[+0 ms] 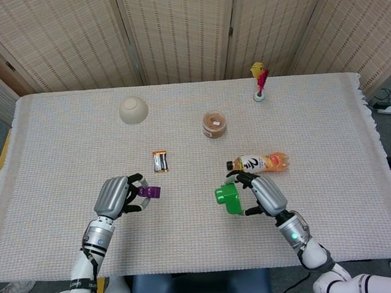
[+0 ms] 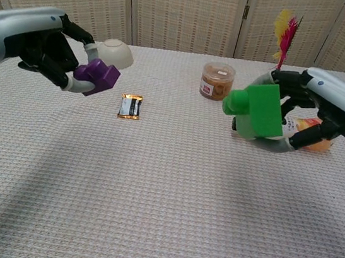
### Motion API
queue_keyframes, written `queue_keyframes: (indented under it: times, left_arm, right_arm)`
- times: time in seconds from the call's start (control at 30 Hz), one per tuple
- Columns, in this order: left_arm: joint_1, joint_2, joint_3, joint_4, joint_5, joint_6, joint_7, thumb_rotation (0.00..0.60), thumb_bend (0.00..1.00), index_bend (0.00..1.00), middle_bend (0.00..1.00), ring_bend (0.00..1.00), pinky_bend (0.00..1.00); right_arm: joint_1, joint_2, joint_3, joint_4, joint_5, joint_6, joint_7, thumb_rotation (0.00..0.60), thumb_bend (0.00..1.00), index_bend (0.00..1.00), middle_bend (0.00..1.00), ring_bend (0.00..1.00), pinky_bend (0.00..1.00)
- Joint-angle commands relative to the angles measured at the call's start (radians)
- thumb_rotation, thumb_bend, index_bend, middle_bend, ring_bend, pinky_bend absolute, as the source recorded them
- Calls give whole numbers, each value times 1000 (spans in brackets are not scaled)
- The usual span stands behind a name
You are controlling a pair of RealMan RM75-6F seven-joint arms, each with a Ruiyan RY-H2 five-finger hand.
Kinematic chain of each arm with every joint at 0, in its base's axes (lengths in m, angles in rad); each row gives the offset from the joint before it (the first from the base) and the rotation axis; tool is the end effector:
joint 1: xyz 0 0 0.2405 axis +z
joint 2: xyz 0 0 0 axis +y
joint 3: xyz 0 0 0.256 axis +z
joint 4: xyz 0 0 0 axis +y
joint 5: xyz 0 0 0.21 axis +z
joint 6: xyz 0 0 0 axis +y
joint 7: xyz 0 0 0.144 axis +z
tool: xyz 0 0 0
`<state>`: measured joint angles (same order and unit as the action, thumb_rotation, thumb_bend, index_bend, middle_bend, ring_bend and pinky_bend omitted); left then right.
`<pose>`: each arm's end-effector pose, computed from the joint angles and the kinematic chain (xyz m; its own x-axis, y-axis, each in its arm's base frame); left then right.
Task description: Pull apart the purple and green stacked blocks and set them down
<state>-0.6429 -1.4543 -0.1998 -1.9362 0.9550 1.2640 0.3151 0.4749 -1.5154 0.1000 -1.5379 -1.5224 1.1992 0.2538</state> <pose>-0.1151 0.2892 0.0324 0.0334 0.2636 0.9641 0.9862 -0.1649 0.0110 -0.1800 -0.2719 0.0086 -0.0524 -0.3040 0.9512 -0.9251 -0.3440 -0.1609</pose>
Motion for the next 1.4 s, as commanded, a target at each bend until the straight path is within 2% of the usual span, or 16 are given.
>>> queue_keyframes:
  times: [0.03,0.2,0.5,0.8,0.93,1.0,1.07,1.13,1.2,1.33,1.4]
  left_arm:
    - [11,-35,27,60,23,-33,-40,600,434,817,1000,1000,1000]
    - [16,-89,46,159,58,-66,-80,600,434,817,1000,1000,1000]
    - [34,-156,32,325,95,-147,-264,600,434,817,1000,1000,1000]
    - [30,-212,20,453,119,-235,-388,600,434,817,1000,1000,1000]
    - [32,-251,21,516,153,-233,-418,600,434,811,1000,1000,1000]
    - [33,-260,19,531,172,-226,-427,600,434,741,1000,1000,1000]
    - [35,-257,14,529,183,-221,-428,600,430,600,1000,1000,1000]
    - [36,-248,13,519,184,-227,-420,600,394,425,1000,999,1000]
    - [39,-242,12,508,186,-225,-418,600,355,308,1000,997,1000]
    - [46,-232,7,494,199,-220,-427,600,293,173,1000,990,1000]
    - [48,-226,2,487,199,-220,-430,600,271,145,1000,990,1000]
  right_arm:
    - [-18,36,-33,13,18,-24,-72,600,239,632,284,326,437]
    - [-25,15,-62,108,-11,-17,-88,600,239,632,284,320,429]
    - [-38,-24,-91,233,-11,-29,-106,600,239,632,279,301,401]
    - [-35,-13,-71,210,19,-46,-119,600,239,632,276,296,394]
    - [-34,7,-71,186,33,-66,-135,600,239,625,256,274,368]
    - [-28,27,-78,169,29,-83,-126,600,239,566,221,242,331]
    - [-16,53,-86,151,38,-126,-126,600,239,427,157,184,269]
    - [3,83,-92,125,67,-194,-143,600,239,169,51,87,170]
    - [17,107,-90,99,92,-240,-143,600,238,20,3,21,83]
    - [35,144,-92,56,117,-296,-141,600,239,0,0,0,14]
    - [38,158,-92,40,118,-301,-143,600,240,0,0,0,2]
